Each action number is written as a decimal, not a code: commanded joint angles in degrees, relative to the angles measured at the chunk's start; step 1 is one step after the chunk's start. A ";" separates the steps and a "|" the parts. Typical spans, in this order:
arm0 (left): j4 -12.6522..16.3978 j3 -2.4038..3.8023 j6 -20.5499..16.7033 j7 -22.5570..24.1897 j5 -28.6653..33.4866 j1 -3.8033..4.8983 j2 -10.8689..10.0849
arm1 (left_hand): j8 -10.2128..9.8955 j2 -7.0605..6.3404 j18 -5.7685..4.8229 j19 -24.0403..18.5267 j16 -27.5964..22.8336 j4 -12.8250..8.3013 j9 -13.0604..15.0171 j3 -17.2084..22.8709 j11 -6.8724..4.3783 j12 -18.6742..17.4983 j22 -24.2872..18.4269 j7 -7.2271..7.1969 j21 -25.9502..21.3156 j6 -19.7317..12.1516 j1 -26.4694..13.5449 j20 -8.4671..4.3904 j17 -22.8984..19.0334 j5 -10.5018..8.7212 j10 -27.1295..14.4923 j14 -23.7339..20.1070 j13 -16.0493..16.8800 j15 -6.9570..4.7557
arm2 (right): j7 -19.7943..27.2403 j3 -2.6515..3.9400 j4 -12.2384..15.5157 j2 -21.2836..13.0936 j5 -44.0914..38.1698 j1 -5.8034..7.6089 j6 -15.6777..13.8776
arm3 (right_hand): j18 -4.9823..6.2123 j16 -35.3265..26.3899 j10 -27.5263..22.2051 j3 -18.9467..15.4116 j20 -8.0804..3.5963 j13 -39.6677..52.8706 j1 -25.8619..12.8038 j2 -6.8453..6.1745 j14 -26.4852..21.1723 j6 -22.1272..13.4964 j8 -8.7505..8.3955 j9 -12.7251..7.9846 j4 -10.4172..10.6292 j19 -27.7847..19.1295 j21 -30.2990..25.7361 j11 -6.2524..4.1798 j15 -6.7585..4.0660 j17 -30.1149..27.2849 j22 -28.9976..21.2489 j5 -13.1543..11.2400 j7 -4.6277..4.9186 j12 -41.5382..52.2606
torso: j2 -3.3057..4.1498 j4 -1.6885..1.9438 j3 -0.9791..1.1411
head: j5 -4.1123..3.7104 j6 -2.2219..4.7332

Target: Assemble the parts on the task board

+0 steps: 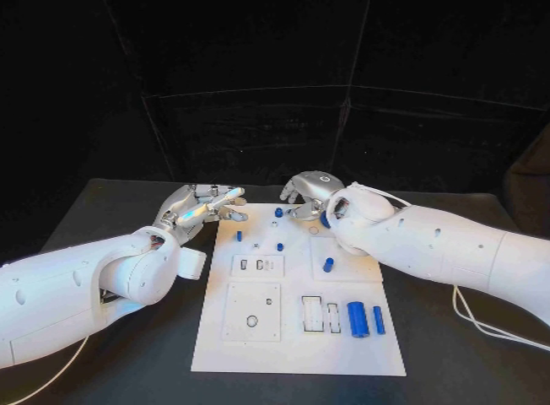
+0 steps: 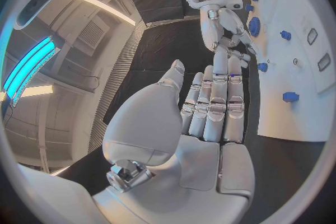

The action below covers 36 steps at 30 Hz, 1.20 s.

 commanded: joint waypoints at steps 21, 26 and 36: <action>-0.66 -0.11 1.84 0.06 0.03 0.07 0.18 | 0.71 1.57 0.36 0.72 -0.49 -1.12 0.05 0.07 -1.30 1.27 -0.34 -1.05 -0.69 1.58 -0.15 -0.40 1.55 -0.02 3.31 0.03 0.46 -0.34 | -5.93 -0.06 8.47 -14.63 16.93 2.12 10.73 | -4.44 16.52 19.50 -17.24 -0.71 70.78 4.25 -2.00 4.49 -4.37 0.30 -0.47 13.29 11.23 10.53 -1.34 -0.65 31.07 19.65 3.73 -0.52 68.99 | 0.02 -0.79 0.50 | 0.09 0.78; -0.89 -0.18 1.92 0.08 0.03 0.05 0.44 | 0.68 1.55 0.35 0.73 -0.51 -1.15 0.03 0.06 -1.27 1.16 -0.35 -1.02 -0.70 1.56 -0.16 -0.41 1.61 -0.02 3.19 0.01 0.42 -0.33 | -6.61 -0.07 7.26 -13.54 16.25 2.12 12.41 | -5.60 17.58 22.60 -17.75 -0.24 77.61 4.82 -1.37 4.91 -4.75 0.65 -0.47 13.50 14.93 12.87 -0.85 -0.18 33.72 25.25 3.86 -0.14 74.19 | 0.02 -0.62 0.39 | -0.06 0.61; -1.18 -0.26 1.92 0.03 0.03 0.04 0.65 | 0.63 1.54 0.34 0.74 -0.53 -1.20 0.00 0.04 -1.23 1.05 -0.36 -0.98 -0.72 1.50 -0.17 -0.42 1.67 -0.02 3.07 0.00 0.38 -0.32 | -7.57 -0.08 5.61 -11.98 14.69 2.10 14.10 | -6.40 18.19 23.38 -17.31 -0.01 79.40 5.78 -0.73 5.18 -4.80 1.08 -0.44 12.94 17.37 14.32 -0.71 0.00 35.31 28.95 8.63 -0.02 75.46 | -0.02 -0.65 0.26 | -0.16 0.37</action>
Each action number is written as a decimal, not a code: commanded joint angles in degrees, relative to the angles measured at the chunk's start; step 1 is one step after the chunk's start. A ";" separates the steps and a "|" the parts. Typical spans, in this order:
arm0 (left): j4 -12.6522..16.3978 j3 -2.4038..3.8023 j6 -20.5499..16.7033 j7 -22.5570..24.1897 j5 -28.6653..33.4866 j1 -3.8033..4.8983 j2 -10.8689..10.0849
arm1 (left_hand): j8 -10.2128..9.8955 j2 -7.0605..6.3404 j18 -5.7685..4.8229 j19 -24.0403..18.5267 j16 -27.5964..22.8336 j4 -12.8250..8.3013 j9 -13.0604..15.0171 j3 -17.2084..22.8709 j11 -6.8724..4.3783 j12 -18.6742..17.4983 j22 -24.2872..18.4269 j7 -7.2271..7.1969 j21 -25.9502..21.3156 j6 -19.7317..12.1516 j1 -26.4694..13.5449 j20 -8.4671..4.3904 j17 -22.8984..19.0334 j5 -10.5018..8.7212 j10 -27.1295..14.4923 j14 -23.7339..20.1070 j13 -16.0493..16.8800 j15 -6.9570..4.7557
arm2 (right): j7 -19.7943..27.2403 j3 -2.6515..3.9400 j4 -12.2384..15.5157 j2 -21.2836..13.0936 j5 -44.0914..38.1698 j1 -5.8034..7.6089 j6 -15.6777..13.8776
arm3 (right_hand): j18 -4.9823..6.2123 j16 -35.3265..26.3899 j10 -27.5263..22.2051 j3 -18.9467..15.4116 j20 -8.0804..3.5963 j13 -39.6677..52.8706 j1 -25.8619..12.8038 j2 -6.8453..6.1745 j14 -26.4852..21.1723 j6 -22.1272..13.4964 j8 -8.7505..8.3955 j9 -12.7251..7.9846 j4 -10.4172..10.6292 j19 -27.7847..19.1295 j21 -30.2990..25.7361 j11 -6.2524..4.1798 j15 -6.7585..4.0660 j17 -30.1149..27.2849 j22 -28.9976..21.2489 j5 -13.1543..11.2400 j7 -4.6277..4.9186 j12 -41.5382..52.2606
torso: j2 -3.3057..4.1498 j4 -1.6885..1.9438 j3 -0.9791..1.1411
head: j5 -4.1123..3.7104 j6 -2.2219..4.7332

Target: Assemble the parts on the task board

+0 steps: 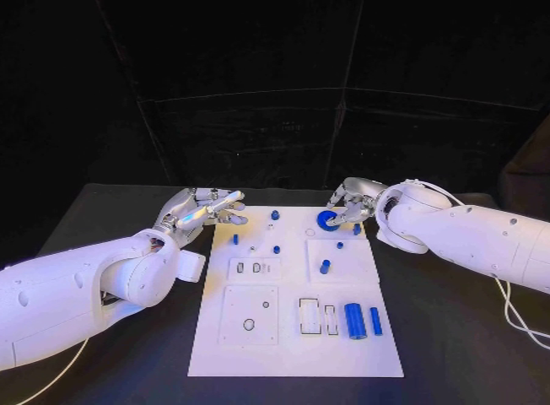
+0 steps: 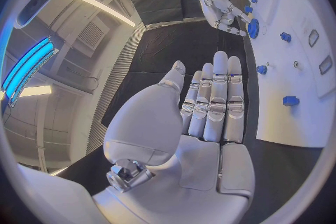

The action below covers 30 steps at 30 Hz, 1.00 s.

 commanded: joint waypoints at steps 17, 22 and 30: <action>-0.07 0.00 0.76 -0.04 0.02 0.07 0.13 | 0.01 0.53 0.34 0.29 -0.33 -0.35 -0.09 0.05 0.15 -0.32 -0.08 -0.02 -0.30 0.05 -0.09 0.03 0.14 -0.02 -0.25 -0.01 -0.13 -0.30 | -2.13 0.01 -1.76 1.24 -2.31 0.08 3.89 | -1.10 0.42 2.49 0.49 0.26 9.65 1.06 0.24 4.62 0.22 0.63 0.07 -0.71 3.10 0.54 0.09 0.41 9.04 10.31 1.17 -0.07 0.48 | -0.05 0.01 -0.01 | 0.00 -0.32; -0.10 -0.01 0.76 -0.09 0.02 0.07 0.11 | 0.01 0.53 0.34 0.29 -0.33 -0.35 -0.09 0.05 0.15 -0.32 -0.08 -0.02 -0.30 0.05 -0.09 0.03 0.14 -0.02 -0.25 -0.01 -0.13 -0.30 | -2.19 0.00 -2.06 1.39 -2.37 0.08 3.98 | -1.13 0.44 2.59 0.78 0.24 9.84 1.16 0.69 4.62 0.54 0.87 0.12 -0.82 3.18 0.59 0.04 0.39 9.10 10.45 1.31 -0.13 0.60 | -0.08 0.05 -0.06 | -0.08 -0.39; -0.12 -0.01 0.84 -0.15 0.02 0.07 0.11 | -0.02 0.52 0.33 0.30 -0.34 -0.36 -0.10 0.04 0.17 -0.36 -0.09 0.01 -0.30 0.02 -0.10 0.03 0.16 -0.02 -0.28 -0.02 -0.15 -0.29 | -2.33 0.00 -2.26 1.85 -2.40 0.05 4.21 | -1.19 0.48 2.89 1.05 0.16 10.29 0.68 1.44 4.63 1.65 1.57 0.25 -0.77 3.36 0.70 -0.14 0.25 9.19 10.74 0.92 -0.36 0.90 | -0.08 0.02 -0.02 | -0.06 -0.51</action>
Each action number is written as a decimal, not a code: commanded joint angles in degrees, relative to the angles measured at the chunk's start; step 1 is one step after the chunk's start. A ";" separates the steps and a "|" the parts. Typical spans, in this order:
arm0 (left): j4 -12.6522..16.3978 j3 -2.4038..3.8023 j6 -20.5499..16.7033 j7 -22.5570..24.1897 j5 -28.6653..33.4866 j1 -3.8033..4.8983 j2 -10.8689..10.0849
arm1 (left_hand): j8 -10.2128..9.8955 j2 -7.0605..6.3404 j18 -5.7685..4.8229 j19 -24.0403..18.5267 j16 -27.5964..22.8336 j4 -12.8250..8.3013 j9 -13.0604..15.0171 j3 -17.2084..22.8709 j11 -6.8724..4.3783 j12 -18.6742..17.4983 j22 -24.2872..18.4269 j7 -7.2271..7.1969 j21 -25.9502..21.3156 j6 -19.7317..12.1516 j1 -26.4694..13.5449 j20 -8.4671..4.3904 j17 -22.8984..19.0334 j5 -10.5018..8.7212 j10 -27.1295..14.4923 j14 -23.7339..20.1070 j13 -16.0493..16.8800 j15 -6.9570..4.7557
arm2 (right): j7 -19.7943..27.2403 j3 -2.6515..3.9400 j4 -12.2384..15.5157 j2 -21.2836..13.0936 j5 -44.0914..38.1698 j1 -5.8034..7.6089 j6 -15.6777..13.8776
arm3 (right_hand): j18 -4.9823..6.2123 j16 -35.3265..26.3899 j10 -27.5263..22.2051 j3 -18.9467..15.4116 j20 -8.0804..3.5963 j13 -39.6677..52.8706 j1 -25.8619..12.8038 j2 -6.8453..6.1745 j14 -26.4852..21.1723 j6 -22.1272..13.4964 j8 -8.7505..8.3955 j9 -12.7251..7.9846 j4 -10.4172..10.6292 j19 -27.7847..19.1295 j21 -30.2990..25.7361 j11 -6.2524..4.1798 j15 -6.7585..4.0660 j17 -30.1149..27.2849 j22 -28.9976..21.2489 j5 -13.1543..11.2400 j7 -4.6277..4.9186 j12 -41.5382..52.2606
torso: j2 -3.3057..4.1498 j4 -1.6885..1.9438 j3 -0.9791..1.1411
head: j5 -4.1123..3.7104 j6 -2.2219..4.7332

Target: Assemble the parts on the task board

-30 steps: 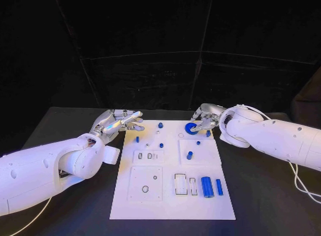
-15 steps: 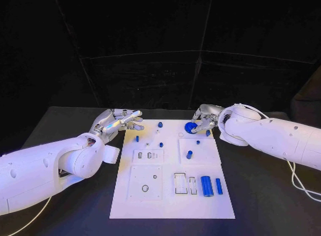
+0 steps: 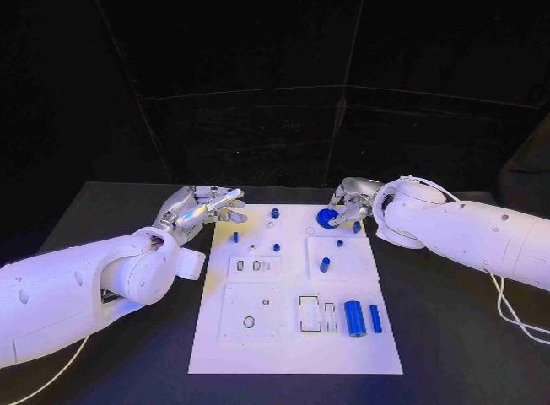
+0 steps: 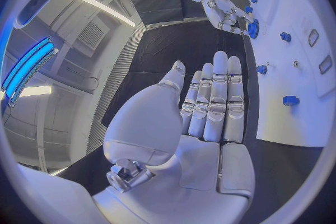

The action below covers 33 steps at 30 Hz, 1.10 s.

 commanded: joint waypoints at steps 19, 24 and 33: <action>0.10 0.03 0.37 -0.06 0.02 0.07 0.00 | -0.06 0.53 0.33 0.32 -0.36 -0.39 -0.11 0.02 0.21 -0.43 -0.06 0.05 -0.32 -0.04 -0.14 0.03 0.15 -0.02 -0.34 -0.02 -0.12 -0.27 | -4.05 -0.09 1.54 0.73 -12.27 -0.50 -2.88 | -1.03 0.46 3.68 3.84 -0.42 11.39 1.28 2.65 4.75 3.34 1.33 -0.05 -2.10 4.29 0.77 -0.80 -0.38 9.86 12.21 -3.84 -0.78 1.00 | -0.02 0.05 0.00 | -0.18 -0.05; 0.12 0.03 0.38 -0.11 0.02 0.07 -0.04 | -0.10 0.52 0.33 0.33 -0.36 -0.43 -0.12 0.01 0.23 -0.49 -0.07 0.08 -0.32 -0.10 -0.13 0.03 0.19 -0.02 -0.40 -0.01 -0.14 -0.26 | -4.61 -0.10 2.44 0.69 -15.07 -0.72 -4.46 | -1.11 0.48 4.01 5.84 -0.72 11.81 1.14 2.81 4.77 5.15 1.79 -0.03 -2.68 4.53 0.89 -1.17 -0.76 9.94 12.57 -3.59 -1.24 1.28 | -0.07 0.04 -0.03 | -0.13 -0.08; 0.16 0.02 0.41 -0.28 0.02 0.06 -0.10 | -0.18 0.54 0.32 0.35 -0.37 -0.50 -0.14 0.03 0.27 -0.59 -0.08 0.13 -0.33 -0.20 -0.09 0.04 0.27 -0.02 -0.51 -0.01 -0.18 -0.24 | -3.87 -0.10 4.88 0.10 -13.91 -0.92 -8.43 | -1.21 0.46 4.49 9.67 -1.41 12.45 -1.43 1.55 4.78 6.84 1.22 -0.35 -2.76 4.81 1.03 -1.78 -1.34 9.95 13.00 2.40 -1.81 1.68 | -0.04 -0.03 0.01 | 0.05 0.08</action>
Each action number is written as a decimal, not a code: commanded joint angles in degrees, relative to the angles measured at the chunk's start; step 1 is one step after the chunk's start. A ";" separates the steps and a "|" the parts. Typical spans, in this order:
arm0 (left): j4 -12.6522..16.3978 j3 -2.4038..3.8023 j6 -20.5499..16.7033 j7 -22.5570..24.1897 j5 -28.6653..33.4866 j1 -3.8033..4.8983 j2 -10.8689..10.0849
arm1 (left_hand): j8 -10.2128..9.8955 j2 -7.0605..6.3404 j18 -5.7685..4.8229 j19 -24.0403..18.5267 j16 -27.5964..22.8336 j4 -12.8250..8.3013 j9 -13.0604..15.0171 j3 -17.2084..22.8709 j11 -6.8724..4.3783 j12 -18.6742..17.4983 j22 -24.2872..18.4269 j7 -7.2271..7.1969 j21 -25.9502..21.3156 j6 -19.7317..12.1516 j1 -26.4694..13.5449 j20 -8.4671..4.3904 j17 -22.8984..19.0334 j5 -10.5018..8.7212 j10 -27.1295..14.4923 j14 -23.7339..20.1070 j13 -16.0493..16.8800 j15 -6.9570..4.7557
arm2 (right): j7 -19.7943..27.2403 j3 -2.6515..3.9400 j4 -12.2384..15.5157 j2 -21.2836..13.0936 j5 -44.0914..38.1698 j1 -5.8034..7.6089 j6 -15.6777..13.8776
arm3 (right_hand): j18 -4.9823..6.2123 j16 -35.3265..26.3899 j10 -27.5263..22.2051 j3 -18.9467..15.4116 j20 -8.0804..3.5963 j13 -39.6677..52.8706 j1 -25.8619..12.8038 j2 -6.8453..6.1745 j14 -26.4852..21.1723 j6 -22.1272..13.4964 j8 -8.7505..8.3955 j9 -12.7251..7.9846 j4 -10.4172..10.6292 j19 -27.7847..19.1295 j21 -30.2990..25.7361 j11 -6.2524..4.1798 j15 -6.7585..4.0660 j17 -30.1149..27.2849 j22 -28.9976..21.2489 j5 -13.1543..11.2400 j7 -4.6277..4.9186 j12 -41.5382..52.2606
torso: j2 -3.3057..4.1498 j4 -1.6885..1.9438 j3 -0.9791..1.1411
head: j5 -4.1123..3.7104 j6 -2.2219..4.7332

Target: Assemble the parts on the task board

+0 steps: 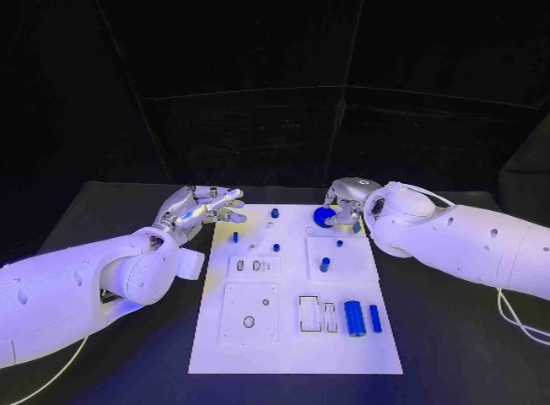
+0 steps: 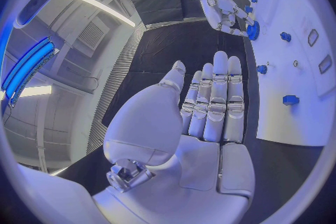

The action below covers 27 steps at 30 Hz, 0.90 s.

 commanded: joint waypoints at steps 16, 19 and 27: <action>0.12 0.04 0.77 -0.22 0.02 0.07 -0.23 | -0.24 0.52 0.31 0.37 -0.40 -0.37 -0.11 -0.18 0.14 -0.48 -0.11 0.21 -0.35 -0.34 -0.16 0.05 0.14 -0.03 -0.42 -0.02 -0.11 -0.20 | -1.15 -0.02 8.83 1.50 -5.84 -0.07 -11.58 | -1.01 0.21 4.49 4.57 -0.41 12.72 -3.83 -2.73 5.03 2.36 -1.36 0.14 0.45 5.22 0.62 -0.45 -0.38 10.11 13.87 1.60 -1.31 0.38 | 0.03 0.03 -0.04 | 0.11 0.05; 0.12 0.04 0.82 -0.21 0.02 0.08 -0.20 | -0.24 0.52 0.31 0.37 -0.40 -0.37 -0.11 -0.18 0.14 -0.48 -0.11 0.21 -0.35 -0.34 -0.16 0.05 0.14 -0.03 -0.42 -0.02 -0.11 -0.20 | -1.30 -0.08 8.32 2.93 -6.30 -0.32 -11.08 | -1.02 0.19 4.49 4.84 -0.41 12.73 -3.94 -2.79 5.02 2.41 -1.43 0.15 0.44 5.25 0.64 -0.45 -0.38 10.05 13.93 1.12 -1.31 0.37 | 0.03 0.06 -0.08 | 0.18 0.00; 0.01 0.04 0.90 -0.20 0.02 0.08 0.01 | -0.26 0.51 0.30 0.38 -0.41 -0.38 -0.11 -0.20 0.16 -0.52 -0.12 0.23 -0.36 -0.37 -0.20 0.05 0.18 -0.03 -0.45 -0.02 -0.12 -0.19 | -1.45 -0.17 5.82 6.53 -6.75 -1.98 -8.76 | -1.01 0.17 4.43 5.36 -0.40 12.64 -4.30 -2.90 5.02 2.43 -1.63 0.14 0.48 5.23 0.63 -0.42 -0.36 10.03 13.90 -0.02 -1.28 0.27 | 0.04 0.08 -0.02 | 0.37 -0.22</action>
